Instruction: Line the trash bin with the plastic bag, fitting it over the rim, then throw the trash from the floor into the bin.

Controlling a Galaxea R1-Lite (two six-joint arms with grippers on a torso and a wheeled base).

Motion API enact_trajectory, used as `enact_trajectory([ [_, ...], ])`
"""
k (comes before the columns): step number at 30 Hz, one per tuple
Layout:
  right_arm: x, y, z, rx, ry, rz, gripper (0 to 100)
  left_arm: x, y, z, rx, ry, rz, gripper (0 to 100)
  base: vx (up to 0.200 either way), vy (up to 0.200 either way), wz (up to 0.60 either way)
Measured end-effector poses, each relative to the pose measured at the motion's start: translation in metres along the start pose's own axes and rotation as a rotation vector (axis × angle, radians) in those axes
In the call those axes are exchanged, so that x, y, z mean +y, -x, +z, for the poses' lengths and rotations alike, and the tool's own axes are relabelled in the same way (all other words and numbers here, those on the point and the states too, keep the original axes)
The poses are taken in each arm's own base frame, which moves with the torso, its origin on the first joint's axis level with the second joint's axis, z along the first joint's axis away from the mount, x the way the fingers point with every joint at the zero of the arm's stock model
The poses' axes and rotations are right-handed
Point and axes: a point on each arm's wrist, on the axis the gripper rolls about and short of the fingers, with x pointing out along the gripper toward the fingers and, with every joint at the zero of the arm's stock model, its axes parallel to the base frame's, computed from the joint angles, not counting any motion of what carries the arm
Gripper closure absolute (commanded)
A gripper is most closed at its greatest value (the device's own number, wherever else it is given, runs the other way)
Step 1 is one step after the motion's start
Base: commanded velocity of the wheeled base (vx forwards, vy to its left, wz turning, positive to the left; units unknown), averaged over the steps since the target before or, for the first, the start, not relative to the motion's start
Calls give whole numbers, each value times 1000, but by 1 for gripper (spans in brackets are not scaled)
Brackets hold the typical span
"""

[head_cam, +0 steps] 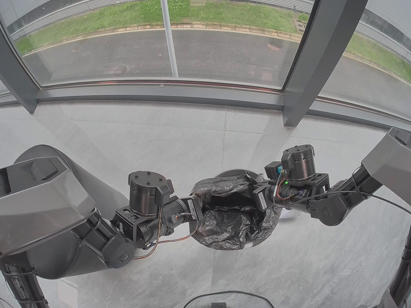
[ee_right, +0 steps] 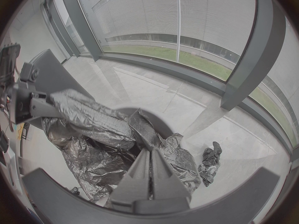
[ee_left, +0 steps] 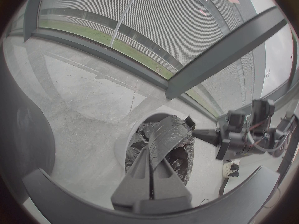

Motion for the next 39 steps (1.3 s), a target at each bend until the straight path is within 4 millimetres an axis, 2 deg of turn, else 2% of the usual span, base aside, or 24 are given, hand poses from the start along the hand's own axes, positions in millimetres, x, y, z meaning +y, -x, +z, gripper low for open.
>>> enact_trajectory([
  [9, -11, 1, 6, -55, -19, -31, 100, 11, -10, -6, -7, -35, 6, 100, 0, 0, 0],
  [17, -13, -1, 7, -84, -23, -62, 100, 21, -20, 3, -26, -22, 2, 100, 0, 0, 0],
  [22, -16, -5, 10, -95, -28, -77, 100, 28, -27, 12, -39, -9, -23, 100, 0, 0, 0],
  [39, -23, -25, 17, -163, -42, -125, 100, 33, -43, 15, -37, -10, -90, 100, 0, 0, 0],
])
